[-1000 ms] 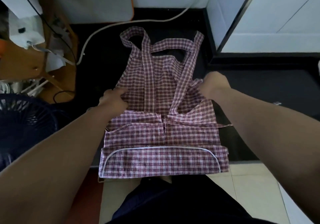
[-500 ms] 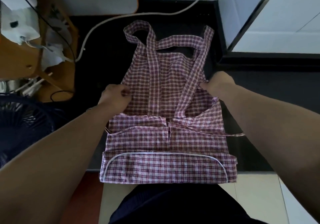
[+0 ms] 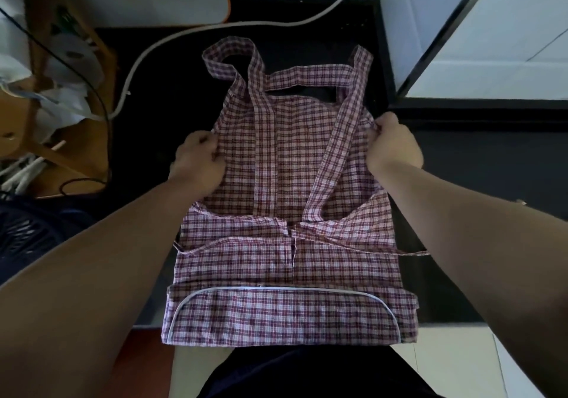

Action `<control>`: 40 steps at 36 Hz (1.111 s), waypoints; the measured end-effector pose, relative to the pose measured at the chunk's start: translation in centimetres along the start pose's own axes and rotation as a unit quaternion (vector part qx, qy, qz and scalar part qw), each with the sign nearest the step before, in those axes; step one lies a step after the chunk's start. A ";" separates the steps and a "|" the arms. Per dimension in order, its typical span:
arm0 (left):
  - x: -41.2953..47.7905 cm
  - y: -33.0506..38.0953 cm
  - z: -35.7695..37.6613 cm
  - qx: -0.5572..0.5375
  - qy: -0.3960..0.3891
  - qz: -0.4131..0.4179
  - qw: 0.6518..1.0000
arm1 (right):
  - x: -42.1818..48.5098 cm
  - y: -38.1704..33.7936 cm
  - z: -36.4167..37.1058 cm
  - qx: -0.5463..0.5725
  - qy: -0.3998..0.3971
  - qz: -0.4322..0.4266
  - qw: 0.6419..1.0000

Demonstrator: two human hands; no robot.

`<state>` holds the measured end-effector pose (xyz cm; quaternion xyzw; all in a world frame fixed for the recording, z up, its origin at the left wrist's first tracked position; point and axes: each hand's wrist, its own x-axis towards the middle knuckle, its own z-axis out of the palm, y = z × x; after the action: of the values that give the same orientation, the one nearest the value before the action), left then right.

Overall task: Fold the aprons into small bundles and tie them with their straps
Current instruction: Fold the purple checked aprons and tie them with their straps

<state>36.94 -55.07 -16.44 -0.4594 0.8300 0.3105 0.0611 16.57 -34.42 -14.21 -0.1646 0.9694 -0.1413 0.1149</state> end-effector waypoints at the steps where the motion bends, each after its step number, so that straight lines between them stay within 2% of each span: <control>1: -0.3 0.4 0.1 0.088 0.005 -0.019 0.996 | 0.3 -0.1 -0.2 -0.054 0.016 -0.008 0.998; 3: -1.1 1.4 0.4 0.189 0.058 -0.005 0.980 | 0.2 -0.5 -0.6 -0.094 0.056 -0.054 0.993; 5: -1.5 2.6 0.7 0.166 0.092 0.046 0.981 | -0.2 -1.5 -0.7 -0.047 0.046 -0.093 0.994; 6: -1.4 3.1 1.0 0.128 0.080 0.064 0.987 | -0.4 -2.1 -0.7 -0.014 0.007 -0.078 0.997; 8: -1.0 4.2 1.7 0.031 0.007 0.054 0.998 | -0.3 -2.9 -0.4 0.056 -0.080 0.014 0.995; 9: -0.5 4.5 2.0 -0.010 -0.021 0.037 0.999 | -0.1 -3.1 -0.1 0.091 -0.103 0.059 0.989; 11: 0.6 4.8 2.3 -0.057 -0.034 0.018 0.998 | 0.6 -3.4 0.4 0.131 -0.119 0.087 0.980; 18: 4.7 7.3 1.1 -0.233 -0.002 0.052 0.971 | 4.5 -5.2 0.9 0.302 -0.114 0.074 0.943; 22: 6.0 8.4 0.4 -0.333 -0.015 0.021 0.942 | 5.6 -5.7 0.9 0.384 -0.113 0.044 0.915; 26: 6.3 9.5 -0.2 -0.403 -0.073 -0.003 0.912 | 7.2 -6.8 0.6 0.362 -0.141 -0.001 0.922; 29: 6.3 10.3 -0.5 -0.338 -0.043 0.016 0.940 | 8.3 -7.6 -0.6 0.337 -0.148 -0.071 0.927; 33: 6.7 10.1 -1.7 -0.342 0.095 0.048 0.934 | 8.4 -8.0 -2.0 0.301 -0.117 -0.159 0.933; 36: 7.5 8.5 -2.0 -0.310 0.102 0.062 0.943 | 8.7 -7.6 -1.9 0.264 -0.105 -0.176 0.942; 38: 7.7 7.4 -1.8 -0.177 0.062 0.080 0.979 | 8.7 -7.4 -1.5 0.207 -0.152 -0.199 0.946; 40: 7.8 6.5 -1.4 -0.008 0.052 0.081 0.995 | 8.0 -7.4 -1.4 0.128 -0.188 -0.200 0.953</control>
<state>27.55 -59.05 -15.34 -0.4068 0.8638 0.2971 -0.0107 10.95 -43.66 -12.02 -0.3625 0.8512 -0.2508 0.2851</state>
